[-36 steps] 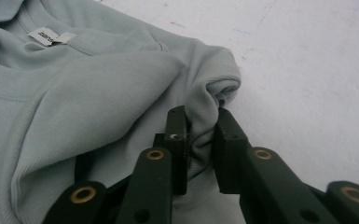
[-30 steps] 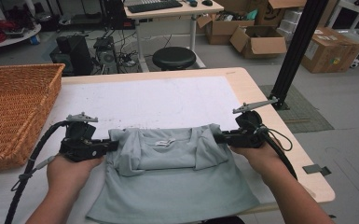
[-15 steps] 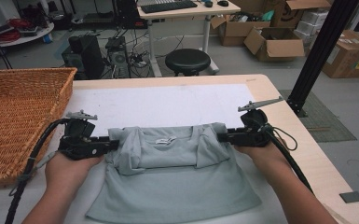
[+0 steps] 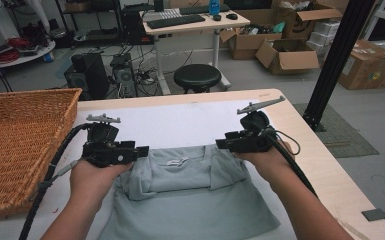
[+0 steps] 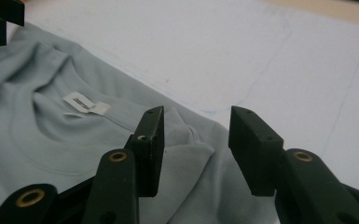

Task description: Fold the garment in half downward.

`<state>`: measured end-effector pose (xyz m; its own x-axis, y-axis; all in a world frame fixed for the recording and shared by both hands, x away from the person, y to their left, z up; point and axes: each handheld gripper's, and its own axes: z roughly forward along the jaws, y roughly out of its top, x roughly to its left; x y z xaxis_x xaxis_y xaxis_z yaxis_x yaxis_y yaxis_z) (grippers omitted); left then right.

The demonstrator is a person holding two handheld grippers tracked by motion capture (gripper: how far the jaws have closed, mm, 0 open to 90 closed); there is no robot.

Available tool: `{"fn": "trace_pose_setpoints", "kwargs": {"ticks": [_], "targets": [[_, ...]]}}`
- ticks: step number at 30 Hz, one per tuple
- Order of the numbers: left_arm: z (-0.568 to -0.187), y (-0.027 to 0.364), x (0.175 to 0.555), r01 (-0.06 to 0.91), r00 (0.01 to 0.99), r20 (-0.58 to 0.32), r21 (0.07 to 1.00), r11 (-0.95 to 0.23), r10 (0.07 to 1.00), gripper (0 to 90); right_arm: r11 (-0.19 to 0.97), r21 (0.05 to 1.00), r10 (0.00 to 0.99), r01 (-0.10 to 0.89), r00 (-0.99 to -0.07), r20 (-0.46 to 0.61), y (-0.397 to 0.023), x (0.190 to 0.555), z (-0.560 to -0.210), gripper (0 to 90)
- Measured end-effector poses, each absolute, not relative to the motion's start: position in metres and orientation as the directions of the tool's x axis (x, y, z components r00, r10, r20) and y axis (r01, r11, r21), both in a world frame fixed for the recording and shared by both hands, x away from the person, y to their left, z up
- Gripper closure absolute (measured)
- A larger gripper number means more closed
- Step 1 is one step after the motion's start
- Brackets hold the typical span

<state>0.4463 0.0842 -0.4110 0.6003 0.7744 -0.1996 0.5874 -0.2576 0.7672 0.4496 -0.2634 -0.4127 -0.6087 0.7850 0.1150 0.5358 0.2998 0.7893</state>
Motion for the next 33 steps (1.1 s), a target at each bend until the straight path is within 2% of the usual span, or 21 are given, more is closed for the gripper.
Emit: {"fn": "trace_pose_setpoints", "kwargs": {"ticks": [3, 5, 8, 10, 12, 16, 21, 22, 24, 25, 29, 33], "targets": [[-0.423, 0.081, 0.454, 0.610, 0.598, -0.207, 0.745, -0.272, 0.774, 47.2, 0.319, 0.741, 0.783, 0.591, -0.605, 0.145, -0.261, 0.458, -0.426, 54.1], [-0.430, 0.081, 0.457, 0.611, 0.607, -0.190, 0.732, -0.300, 0.771, 54.8, 0.326, 0.710, 0.783, 0.624, -0.599, 0.168, -0.262, 0.459, -0.434, 55.1], [-0.430, 0.082, 0.455, 0.580, 0.640, -0.149, 0.737, -0.346, 0.754, 73.8, 0.307, 0.717, 0.781, 0.625, -0.597, 0.186, -0.268, 0.455, -0.436, 65.1], [-0.427, 0.082, 0.452, 0.564, 0.653, -0.142, 0.746, -0.353, 0.744, 79.7, 0.307, 0.734, 0.768, 0.606, -0.613, 0.184, -0.270, 0.449, -0.434, 75.4], [-0.422, 0.083, 0.447, 0.545, 0.664, -0.124, 0.755, -0.364, 0.737, 80.9, 0.310, 0.747, 0.768, 0.588, -0.618, 0.168, -0.271, 0.445, -0.431, 77.8], [-0.413, 0.085, 0.432, 0.510, 0.677, -0.107, 0.781, -0.360, 0.728, 81.6, 0.313, 0.782, 0.760, 0.539, -0.636, 0.135, -0.272, 0.431, -0.424, 83.8], [-0.410, 0.089, 0.416, 0.506, 0.653, -0.097, 0.793, -0.338, 0.751, 77.3, 0.317, 0.808, 0.755, 0.497, -0.648, 0.103, -0.271, 0.415, -0.418, 84.5], [-0.411, 0.090, 0.415, 0.509, 0.646, -0.100, 0.795, -0.330, 0.757, 72.4, 0.316, 0.811, 0.757, 0.492, -0.646, 0.096, -0.271, 0.413, -0.417, 84.5], [-0.412, 0.093, 0.415, 0.554, 0.603, -0.134, 0.780, -0.292, 0.786, 51.9, 0.303, 0.819, 0.753, 0.487, -0.650, 0.108, -0.271, 0.412, -0.415, 84.4], [-0.412, 0.094, 0.413, 0.554, 0.599, -0.151, 0.788, -0.270, 0.786, 50.2, 0.302, 0.818, 0.755, 0.489, -0.646, 0.107, -0.270, 0.413, -0.415, 84.4], [-0.409, 0.092, 0.406, 0.523, 0.601, -0.135, 0.811, -0.260, 0.787, 50.6, 0.309, 0.811, 0.759, 0.496, -0.643, 0.104, -0.270, 0.416, -0.417, 84.4], [-0.410, 0.085, 0.408, 0.519, 0.622, -0.128, 0.806, -0.285, 0.772, 59.6, 0.313, 0.813, 0.753, 0.491, -0.650, 0.102, -0.271, 0.417, -0.417, 84.4]]}}
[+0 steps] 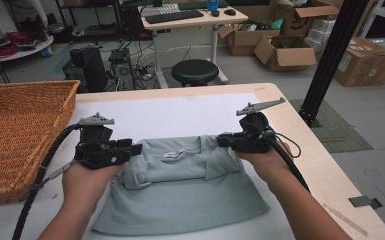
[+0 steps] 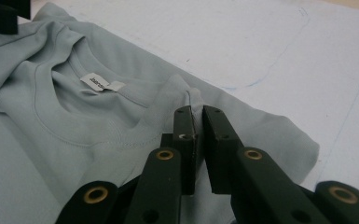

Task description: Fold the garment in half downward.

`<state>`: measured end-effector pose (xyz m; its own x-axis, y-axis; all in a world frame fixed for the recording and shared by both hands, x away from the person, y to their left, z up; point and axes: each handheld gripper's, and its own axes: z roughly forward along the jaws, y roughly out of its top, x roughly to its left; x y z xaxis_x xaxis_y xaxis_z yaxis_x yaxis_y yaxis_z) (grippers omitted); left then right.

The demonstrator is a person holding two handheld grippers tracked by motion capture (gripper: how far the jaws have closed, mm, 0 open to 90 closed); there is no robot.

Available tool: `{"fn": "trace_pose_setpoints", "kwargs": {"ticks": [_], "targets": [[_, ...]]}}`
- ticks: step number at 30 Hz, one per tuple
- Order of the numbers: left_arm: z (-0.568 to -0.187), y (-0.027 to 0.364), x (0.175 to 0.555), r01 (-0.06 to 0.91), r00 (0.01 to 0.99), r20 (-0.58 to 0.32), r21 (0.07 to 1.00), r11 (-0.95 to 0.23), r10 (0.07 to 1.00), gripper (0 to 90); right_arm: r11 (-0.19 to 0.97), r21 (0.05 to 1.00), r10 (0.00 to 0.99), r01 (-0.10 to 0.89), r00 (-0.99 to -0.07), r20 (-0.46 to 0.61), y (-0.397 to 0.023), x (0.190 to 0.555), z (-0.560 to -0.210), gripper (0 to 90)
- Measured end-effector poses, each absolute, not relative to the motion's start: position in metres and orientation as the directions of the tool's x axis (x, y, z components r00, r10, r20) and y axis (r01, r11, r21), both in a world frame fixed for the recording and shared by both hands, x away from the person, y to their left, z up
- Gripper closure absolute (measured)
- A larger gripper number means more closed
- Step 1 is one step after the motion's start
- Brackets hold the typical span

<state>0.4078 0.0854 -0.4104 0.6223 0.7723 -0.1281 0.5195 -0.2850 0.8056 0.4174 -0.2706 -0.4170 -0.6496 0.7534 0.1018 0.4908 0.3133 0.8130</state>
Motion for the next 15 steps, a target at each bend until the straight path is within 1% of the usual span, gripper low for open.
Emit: {"fn": "trace_pose_setpoints", "kwargs": {"ticks": [3, 7, 9, 13, 15], "targets": [[-0.418, 0.083, 0.416, 0.558, 0.617, -0.146, 0.774, -0.299, 0.773, 66.2, 0.315, 0.815, 0.749, 0.486, -0.655, 0.101, -0.271, 0.419, -0.417, 84.4], [-0.423, 0.085, 0.420, 0.556, 0.627, -0.141, 0.770, -0.313, 0.766, 84.3, 0.321, 0.815, 0.742, 0.482, -0.663, 0.100, -0.271, 0.420, -0.419, 84.4], [-0.420, 0.087, 0.419, 0.543, 0.637, -0.137, 0.779, -0.315, 0.759, 87.3, 0.325, 0.815, 0.739, 0.480, -0.667, 0.098, -0.271, 0.420, -0.419, 84.5], [-0.412, 0.092, 0.411, 0.507, 0.658, -0.115, 0.798, -0.325, 0.745, 87.9, 0.318, 0.822, 0.737, 0.472, -0.669, 0.099, -0.272, 0.417, -0.417, 84.8], [-0.408, 0.095, 0.404, 0.492, 0.665, -0.120, 0.813, -0.312, 0.738, 88.0, 0.315, 0.828, 0.734, 0.464, -0.672, 0.097, -0.273, 0.414, -0.416, 85.0]]}}
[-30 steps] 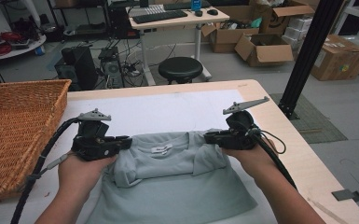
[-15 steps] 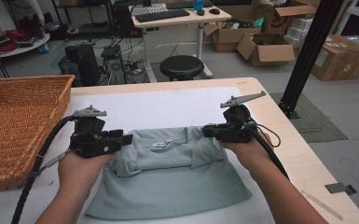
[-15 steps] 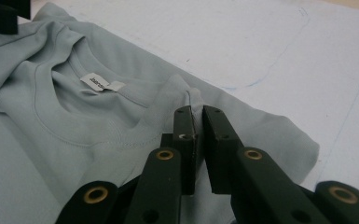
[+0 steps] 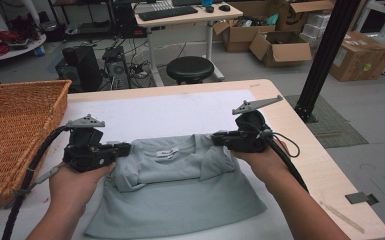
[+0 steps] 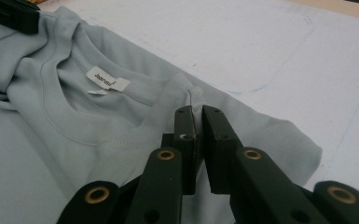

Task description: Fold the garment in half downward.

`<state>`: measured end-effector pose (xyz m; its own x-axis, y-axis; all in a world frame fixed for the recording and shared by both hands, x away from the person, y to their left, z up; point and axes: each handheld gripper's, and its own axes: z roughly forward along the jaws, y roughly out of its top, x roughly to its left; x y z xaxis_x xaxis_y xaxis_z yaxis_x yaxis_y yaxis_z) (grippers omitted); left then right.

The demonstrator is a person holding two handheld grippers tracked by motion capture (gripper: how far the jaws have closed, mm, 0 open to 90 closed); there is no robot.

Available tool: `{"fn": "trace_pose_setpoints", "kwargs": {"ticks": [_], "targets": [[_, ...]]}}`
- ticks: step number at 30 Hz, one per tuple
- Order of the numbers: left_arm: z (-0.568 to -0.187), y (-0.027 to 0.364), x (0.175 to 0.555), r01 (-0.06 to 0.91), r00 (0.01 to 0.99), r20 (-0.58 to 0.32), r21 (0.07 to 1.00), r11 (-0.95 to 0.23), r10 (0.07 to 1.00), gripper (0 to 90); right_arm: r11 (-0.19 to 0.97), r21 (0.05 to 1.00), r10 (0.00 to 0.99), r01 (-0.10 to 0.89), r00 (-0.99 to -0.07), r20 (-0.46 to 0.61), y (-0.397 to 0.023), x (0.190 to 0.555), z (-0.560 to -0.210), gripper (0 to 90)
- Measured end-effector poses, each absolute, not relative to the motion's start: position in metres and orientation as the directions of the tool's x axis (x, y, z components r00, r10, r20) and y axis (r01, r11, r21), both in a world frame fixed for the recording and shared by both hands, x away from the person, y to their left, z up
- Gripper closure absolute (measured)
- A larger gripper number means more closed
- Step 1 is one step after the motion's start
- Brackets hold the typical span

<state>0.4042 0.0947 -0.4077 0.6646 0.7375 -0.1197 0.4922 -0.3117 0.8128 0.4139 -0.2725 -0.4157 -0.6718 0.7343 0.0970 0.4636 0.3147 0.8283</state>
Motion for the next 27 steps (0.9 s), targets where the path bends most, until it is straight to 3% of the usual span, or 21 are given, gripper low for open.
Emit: {"fn": "trace_pose_setpoints", "kwargs": {"ticks": [8, 17, 18, 19, 22, 27], "targets": [[-0.396, 0.105, 0.355, 0.449, 0.677, -0.122, 0.849, -0.277, 0.726, 88.0, 0.290, 0.852, 0.731, 0.436, -0.676, 0.097, -0.276, 0.374, -0.408, 85.3], [-0.408, 0.113, 0.268, 0.442, 0.663, -0.124, 0.861, -0.253, 0.738, 87.2, 0.284, 0.861, 0.717, 0.423, -0.689, 0.103, -0.286, 0.283, -0.418, 84.9], [-0.412, 0.114, 0.258, 0.443, 0.645, -0.112, 0.861, -0.251, 0.756, 84.1, 0.283, 0.860, 0.718, 0.425, -0.689, 0.104, -0.288, 0.273, -0.421, 83.5], [-0.413, 0.116, 0.252, 0.447, 0.633, -0.108, 0.860, -0.248, 0.767, 74.5, 0.280, 0.859, 0.720, 0.430, -0.685, 0.108, -0.291, 0.264, -0.424, 80.8], [-0.416, 0.126, 0.239, 0.475, 0.585, -0.139, 0.857, -0.199, 0.799, 62.3, 0.263, 0.856, 0.739, 0.445, -0.663, 0.117, -0.300, 0.253, -0.428, 78.7], [-0.414, 0.133, 0.240, 0.491, 0.555, -0.155, 0.854, -0.172, 0.817, 59.3, 0.236, 0.860, 0.771, 0.452, -0.626, 0.117, -0.312, 0.260, -0.420, 74.4]]}}
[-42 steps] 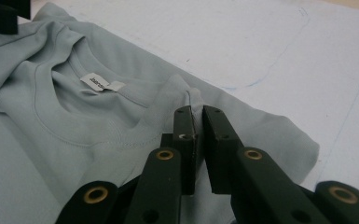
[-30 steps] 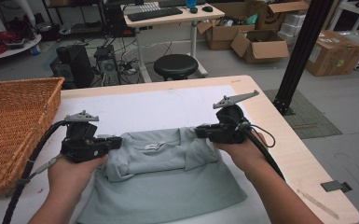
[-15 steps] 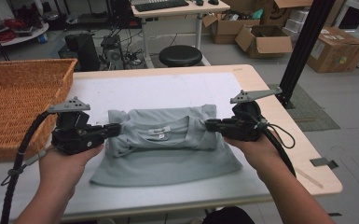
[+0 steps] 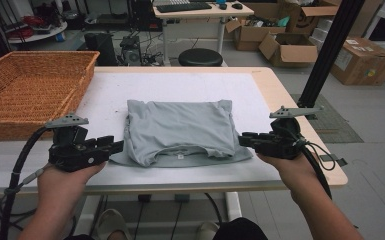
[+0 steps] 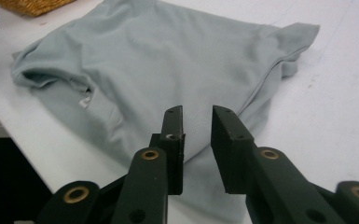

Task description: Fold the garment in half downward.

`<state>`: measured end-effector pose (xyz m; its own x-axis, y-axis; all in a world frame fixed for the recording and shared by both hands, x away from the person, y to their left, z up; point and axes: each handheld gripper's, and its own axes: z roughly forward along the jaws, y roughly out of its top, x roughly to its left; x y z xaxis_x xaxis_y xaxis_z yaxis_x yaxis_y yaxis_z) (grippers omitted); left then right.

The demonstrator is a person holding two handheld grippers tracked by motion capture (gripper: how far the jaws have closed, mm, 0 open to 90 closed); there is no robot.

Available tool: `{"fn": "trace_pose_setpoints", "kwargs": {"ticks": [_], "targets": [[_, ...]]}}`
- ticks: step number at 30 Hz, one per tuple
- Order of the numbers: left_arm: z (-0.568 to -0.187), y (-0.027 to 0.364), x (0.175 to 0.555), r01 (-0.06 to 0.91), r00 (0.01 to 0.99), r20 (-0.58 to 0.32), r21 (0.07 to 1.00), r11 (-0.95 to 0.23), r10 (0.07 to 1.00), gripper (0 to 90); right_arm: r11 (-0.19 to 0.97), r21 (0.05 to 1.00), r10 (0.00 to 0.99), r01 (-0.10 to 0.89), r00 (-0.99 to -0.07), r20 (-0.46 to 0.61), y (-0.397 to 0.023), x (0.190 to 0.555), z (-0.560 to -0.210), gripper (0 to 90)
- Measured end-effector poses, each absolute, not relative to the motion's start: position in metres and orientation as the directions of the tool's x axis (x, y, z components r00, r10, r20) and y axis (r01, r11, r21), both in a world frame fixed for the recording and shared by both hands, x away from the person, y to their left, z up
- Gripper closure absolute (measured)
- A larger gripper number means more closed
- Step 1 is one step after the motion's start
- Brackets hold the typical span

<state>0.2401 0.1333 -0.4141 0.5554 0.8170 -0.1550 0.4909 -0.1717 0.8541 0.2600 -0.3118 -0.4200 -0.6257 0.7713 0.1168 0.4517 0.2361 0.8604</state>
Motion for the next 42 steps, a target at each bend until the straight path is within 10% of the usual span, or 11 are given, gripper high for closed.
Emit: {"fn": "trace_pose_setpoints", "kwargs": {"ticks": [18, 42], "targets": [[-0.408, 0.121, 0.331, 0.523, 0.576, -0.172, 0.829, -0.199, 0.799, 45.8, 0.288, 0.832, 0.788, 0.474, -0.611, 0.075, -0.299, 0.349, -0.421, 60.6], [-0.381, 0.131, 0.316, 0.490, 0.560, -0.198, 0.862, -0.129, 0.804, 28.2, 0.254, 0.891, 0.769, 0.377, -0.638, 0.050, -0.301, 0.368, -0.384, 25.7]]}}
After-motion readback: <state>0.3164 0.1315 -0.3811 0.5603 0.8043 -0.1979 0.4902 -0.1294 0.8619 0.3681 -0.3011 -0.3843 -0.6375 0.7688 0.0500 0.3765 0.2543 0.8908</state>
